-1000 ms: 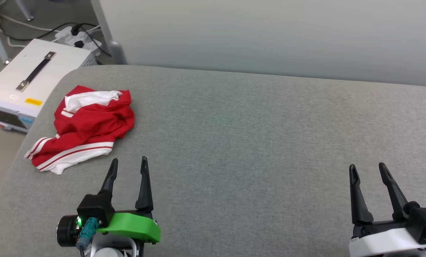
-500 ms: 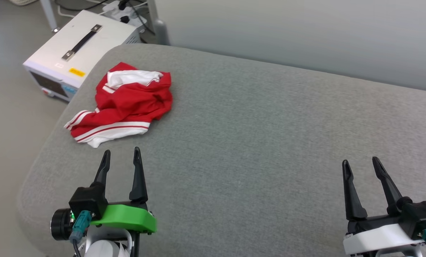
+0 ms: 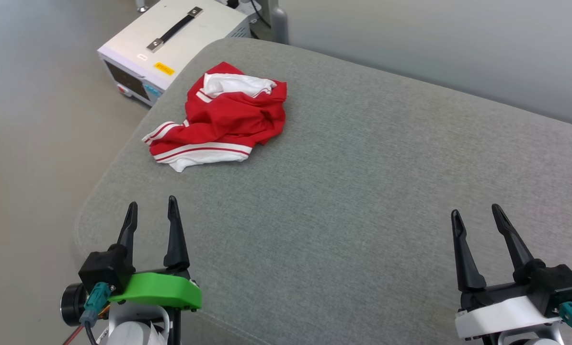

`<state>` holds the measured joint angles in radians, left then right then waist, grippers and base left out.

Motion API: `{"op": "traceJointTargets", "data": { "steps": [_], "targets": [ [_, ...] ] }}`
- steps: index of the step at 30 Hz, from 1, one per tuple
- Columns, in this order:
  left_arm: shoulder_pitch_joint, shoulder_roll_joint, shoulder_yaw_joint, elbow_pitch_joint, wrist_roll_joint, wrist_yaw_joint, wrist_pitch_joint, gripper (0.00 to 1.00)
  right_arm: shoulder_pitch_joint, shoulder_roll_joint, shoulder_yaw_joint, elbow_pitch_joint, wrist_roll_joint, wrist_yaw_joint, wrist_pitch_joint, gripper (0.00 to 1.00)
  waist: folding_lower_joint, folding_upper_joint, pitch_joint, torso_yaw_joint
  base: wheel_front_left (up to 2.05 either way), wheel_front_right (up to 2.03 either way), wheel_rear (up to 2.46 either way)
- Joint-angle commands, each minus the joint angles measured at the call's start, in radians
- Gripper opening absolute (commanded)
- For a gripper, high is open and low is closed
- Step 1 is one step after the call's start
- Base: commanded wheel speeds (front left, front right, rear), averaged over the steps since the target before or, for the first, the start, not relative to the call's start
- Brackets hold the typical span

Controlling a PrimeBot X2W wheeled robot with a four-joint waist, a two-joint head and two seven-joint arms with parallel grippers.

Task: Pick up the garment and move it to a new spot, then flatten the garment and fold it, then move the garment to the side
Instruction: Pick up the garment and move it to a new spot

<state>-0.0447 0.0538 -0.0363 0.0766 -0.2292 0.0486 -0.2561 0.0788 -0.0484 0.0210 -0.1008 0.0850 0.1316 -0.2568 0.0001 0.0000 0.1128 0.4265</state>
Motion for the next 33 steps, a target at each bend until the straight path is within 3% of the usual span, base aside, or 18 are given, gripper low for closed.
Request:
{"op": "traceJointTargets", "data": {
  "steps": [1,11,21,28,33],
  "targets": [
    [-0.011,-0.004,0.003,-0.004,-0.008,0.004,-0.006,1.0,-0.016,-0.002,0.002,-0.004,-0.007,-0.001,-0.005,1.0,-0.0001,0.0,0.006,0.025,0.0,0.0,0.0],
    [-0.015,-0.004,0.015,0.005,-0.019,0.003,-0.006,1.0,-0.02,-0.002,0.01,0.0,-0.018,-0.001,-0.005,1.0,-0.0001,0.0,0.013,0.039,0.0,0.0,0.0],
    [-0.246,0.011,0.129,0.069,-0.002,-0.139,-0.006,1.0,-0.066,-0.002,0.035,-0.019,-0.059,-0.001,-0.005,1.0,-0.0001,0.0,0.095,-0.03,0.0,0.0,0.0],
    [-0.478,0.126,0.159,0.161,-0.022,-0.177,-0.006,1.0,-0.119,-0.002,0.05,-0.038,-0.097,-0.001,-0.005,1.0,-0.0001,0.0,0.195,-0.111,0.0,0.0,0.0],
    [-0.64,0.244,0.057,0.277,-0.135,-0.179,-0.005,1.0,-0.148,-0.012,0.046,-0.057,-0.11,-0.001,-0.005,1.0,-0.0001,0.0,0.258,-0.147,0.0,0.0,0.0]
  ]
}}
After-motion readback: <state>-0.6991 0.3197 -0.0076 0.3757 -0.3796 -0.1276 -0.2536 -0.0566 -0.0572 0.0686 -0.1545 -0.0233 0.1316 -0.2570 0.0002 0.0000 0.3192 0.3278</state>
